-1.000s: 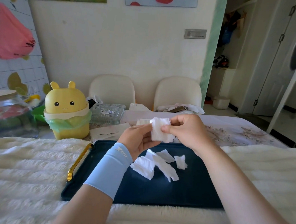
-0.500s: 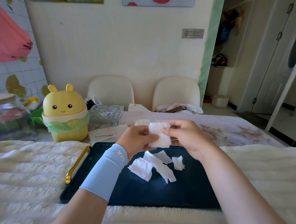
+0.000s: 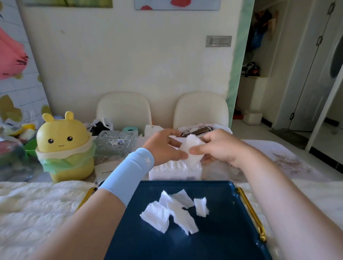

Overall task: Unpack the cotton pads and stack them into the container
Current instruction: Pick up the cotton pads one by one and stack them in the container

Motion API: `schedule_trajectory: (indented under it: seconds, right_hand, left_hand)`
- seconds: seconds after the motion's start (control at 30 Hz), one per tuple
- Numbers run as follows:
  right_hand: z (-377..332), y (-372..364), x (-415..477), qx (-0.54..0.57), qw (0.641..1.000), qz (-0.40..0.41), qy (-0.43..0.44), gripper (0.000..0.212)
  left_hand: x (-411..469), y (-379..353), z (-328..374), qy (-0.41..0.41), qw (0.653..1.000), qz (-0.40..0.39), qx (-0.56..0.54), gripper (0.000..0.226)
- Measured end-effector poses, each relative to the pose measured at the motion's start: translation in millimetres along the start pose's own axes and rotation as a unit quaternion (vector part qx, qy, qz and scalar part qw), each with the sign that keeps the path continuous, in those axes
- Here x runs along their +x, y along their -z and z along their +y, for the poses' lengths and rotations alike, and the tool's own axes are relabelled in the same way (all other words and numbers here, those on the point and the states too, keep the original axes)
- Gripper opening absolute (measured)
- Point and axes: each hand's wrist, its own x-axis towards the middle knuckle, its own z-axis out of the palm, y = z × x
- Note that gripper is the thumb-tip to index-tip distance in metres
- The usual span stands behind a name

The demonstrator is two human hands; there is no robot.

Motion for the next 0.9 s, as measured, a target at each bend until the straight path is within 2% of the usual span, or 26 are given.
schedule_trajectory:
  seconds: [0.07,0.13,0.2,0.27,0.33,0.4,0.43,0.57,0.7,0.77,0.8,0.9]
  right_hand:
    - [0,18,16,0.004,0.999,0.031,-0.011,0.025]
    - [7,31,35,0.021,0.997,0.063,-0.028,0.036]
    - [18,35,51,0.009,0.996,0.075,-0.052,0.042]
    - [29,32,64,-0.002,0.995,0.071,-0.076,0.047]
    - [37,24,74,0.009,0.993,0.059,-0.105,0.050]
    - [43,14,81,0.026,0.989,0.058,-0.130,0.050]
    - [46,10,86,0.033,0.988,0.058,-0.141,0.050]
    - [60,0,102,0.043,0.984,0.049,-0.168,0.038]
    - [66,-3,105,0.049,0.983,0.049,-0.169,0.034]
    - [68,-6,105,0.049,0.985,0.043,-0.158,0.035]
    - [68,-8,104,0.047,0.987,0.040,-0.149,0.034]
    - [71,-11,102,0.035,0.990,0.047,-0.128,0.038]
  left_hand:
    - [25,-2,5,-0.015,0.998,0.018,0.050,0.056]
    - [47,-8,6,-0.022,0.993,0.027,0.113,0.046]
    - [64,-15,4,-0.010,0.977,-0.013,0.213,0.037]
    - [78,-25,-4,-0.005,0.937,-0.079,0.341,0.036]
    - [88,-33,-13,0.003,0.882,-0.145,0.447,0.041]
    - [93,-38,-24,0.002,0.836,-0.199,0.512,0.045]
    - [95,-40,-30,0.000,0.829,-0.213,0.518,0.046]
    - [91,-40,-49,-0.001,0.831,-0.213,0.513,0.047]
    - [95,-34,-61,0.032,0.890,-0.156,0.427,0.051]
    - [100,-35,-61,0.040,0.901,-0.136,0.410,0.051]
    - [103,-38,-57,0.047,0.898,-0.117,0.422,0.048]
    - [108,-49,-42,0.002,0.832,-0.102,0.545,0.061]
